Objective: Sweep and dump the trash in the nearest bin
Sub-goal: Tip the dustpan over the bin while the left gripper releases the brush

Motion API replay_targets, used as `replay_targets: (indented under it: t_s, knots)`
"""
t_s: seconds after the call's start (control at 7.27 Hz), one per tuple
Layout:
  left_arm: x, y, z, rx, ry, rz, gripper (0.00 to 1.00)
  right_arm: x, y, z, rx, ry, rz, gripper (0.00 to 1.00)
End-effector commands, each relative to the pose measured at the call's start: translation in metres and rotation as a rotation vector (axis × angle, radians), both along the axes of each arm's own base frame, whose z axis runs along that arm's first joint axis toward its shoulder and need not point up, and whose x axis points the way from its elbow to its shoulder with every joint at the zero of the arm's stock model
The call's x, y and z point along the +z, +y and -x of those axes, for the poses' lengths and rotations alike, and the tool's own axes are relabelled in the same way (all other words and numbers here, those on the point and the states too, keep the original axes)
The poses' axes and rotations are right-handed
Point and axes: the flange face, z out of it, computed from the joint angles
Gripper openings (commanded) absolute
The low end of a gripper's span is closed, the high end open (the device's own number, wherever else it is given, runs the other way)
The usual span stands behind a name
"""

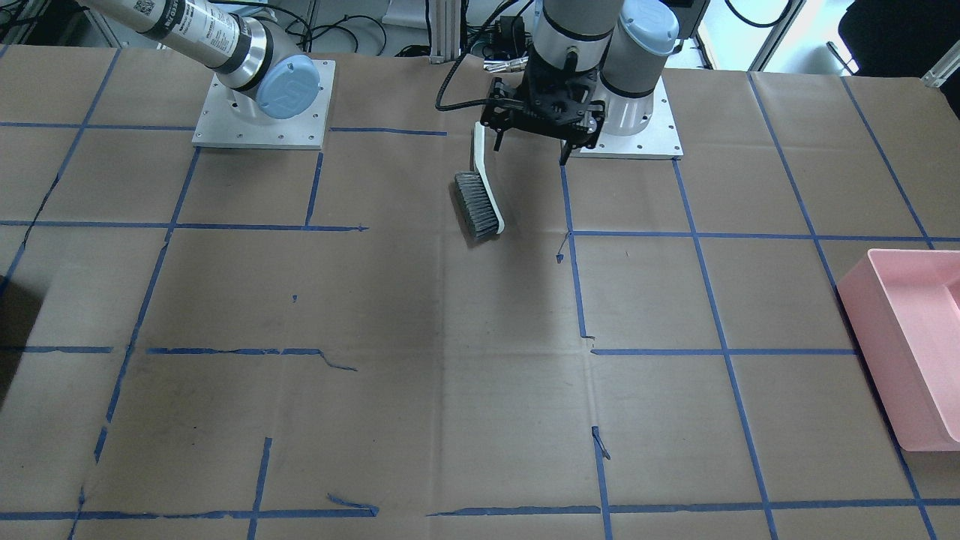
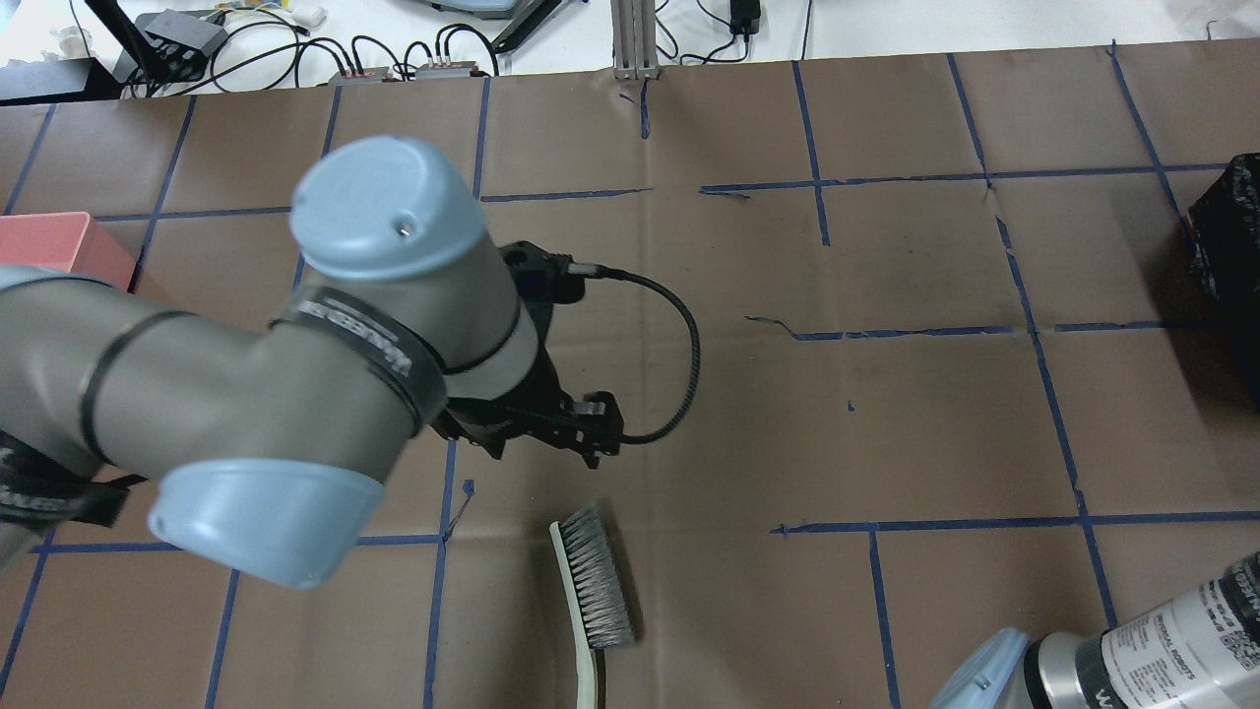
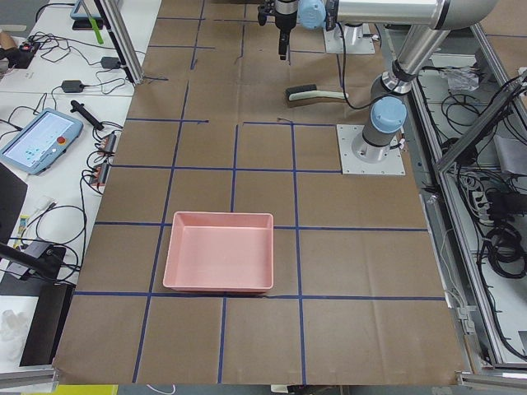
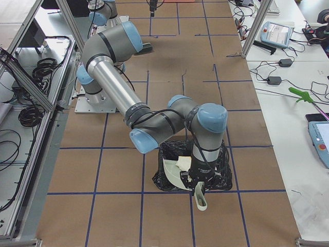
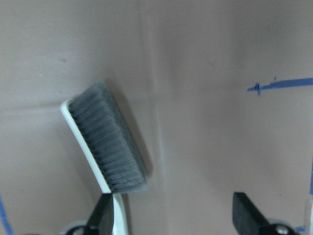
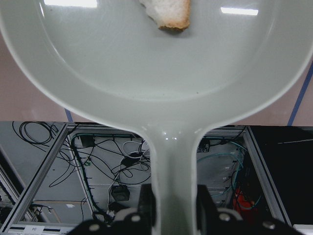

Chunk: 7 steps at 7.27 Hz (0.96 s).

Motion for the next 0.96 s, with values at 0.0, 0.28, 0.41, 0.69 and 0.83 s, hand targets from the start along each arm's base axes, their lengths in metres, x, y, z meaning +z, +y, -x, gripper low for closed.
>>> replay_targets:
  t_s: [0.0,0.28,0.41,0.69,0.83]
  knots:
    - [0.044,-0.025,-0.056,0.003,-0.011,-0.014,0.99,0.003,-0.005,-0.004,0.011,0.039,-0.024,0.00]
    - [0.072,-0.025,-0.073,0.005,-0.087,-0.101,0.99,0.006,-0.014,-0.013,0.012,0.110,-0.030,0.00]
    - [0.071,-0.026,-0.081,0.019,-0.098,-0.098,0.99,-0.003,-0.020,-0.021,0.013,0.165,-0.063,0.00]
    - [0.069,-0.034,-0.087,0.046,-0.088,-0.092,0.99,-0.017,-0.018,-0.028,0.042,0.209,-0.061,0.00]
    - [0.073,-0.035,-0.088,0.047,-0.089,-0.077,0.99,-0.006,-0.014,-0.032,0.042,0.218,-0.054,0.00]
